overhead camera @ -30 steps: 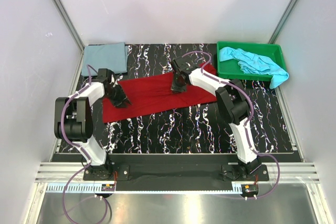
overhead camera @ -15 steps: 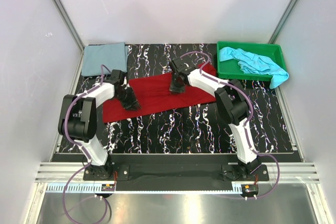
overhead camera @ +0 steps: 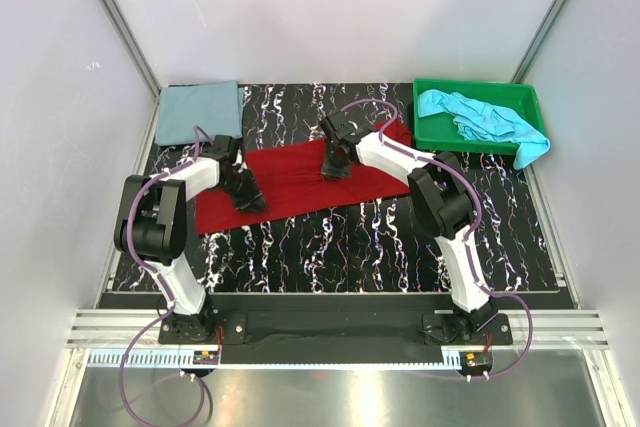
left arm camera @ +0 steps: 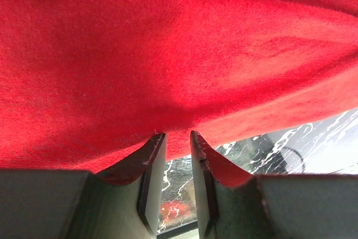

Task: Fold and stack the t-shirts
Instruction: Fold the tshirt

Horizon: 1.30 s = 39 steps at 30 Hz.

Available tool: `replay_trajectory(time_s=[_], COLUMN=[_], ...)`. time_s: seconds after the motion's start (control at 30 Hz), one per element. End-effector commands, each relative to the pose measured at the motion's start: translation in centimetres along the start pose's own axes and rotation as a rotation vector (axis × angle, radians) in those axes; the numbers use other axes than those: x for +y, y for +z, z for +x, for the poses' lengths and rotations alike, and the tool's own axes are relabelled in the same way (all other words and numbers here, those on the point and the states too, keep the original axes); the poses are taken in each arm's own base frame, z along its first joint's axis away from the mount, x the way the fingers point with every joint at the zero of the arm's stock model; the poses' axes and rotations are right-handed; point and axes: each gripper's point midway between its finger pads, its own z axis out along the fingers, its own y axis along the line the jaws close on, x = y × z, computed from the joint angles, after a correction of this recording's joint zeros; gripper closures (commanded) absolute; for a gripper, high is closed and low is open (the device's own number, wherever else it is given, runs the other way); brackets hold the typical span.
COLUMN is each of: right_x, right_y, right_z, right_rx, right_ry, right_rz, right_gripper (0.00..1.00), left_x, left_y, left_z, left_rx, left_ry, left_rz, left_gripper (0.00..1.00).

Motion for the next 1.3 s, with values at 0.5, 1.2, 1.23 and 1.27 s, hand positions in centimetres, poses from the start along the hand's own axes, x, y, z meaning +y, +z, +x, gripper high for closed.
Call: replay_trajectory(time_s=[0.5, 1.2, 1.23, 1.27], right_x=[0.8, 2.9, 3.1, 2.8], right_y=[0.9, -4.1, -4.2, -4.1], right_z=[-3.1, -5.2, -4.8, -4.3], right_rx=[-0.096, -0.139, -0.131, -0.119], right_ry=[-0.058, -0.076, -0.067, -0.063], right_rz=[0.013, -0.091, -0.094, -0.087], right_gripper=[0.94, 0.93, 0.93, 0.93], left_x=[0.6, 0.2, 0.1, 0.1], left_y=[0.9, 0.6, 0.6, 0.6], left_z=[0.6, 0.1, 0.0, 0.0], left_rx=[0.021, 0.003, 0.001, 0.0], left_ry=[-0.039, -0.036, -0.036, -0.034], left_rz=[-0.01, -0.002, 0.002, 0.001], left_gripper=[0.7, 0.71, 0.71, 0.71])
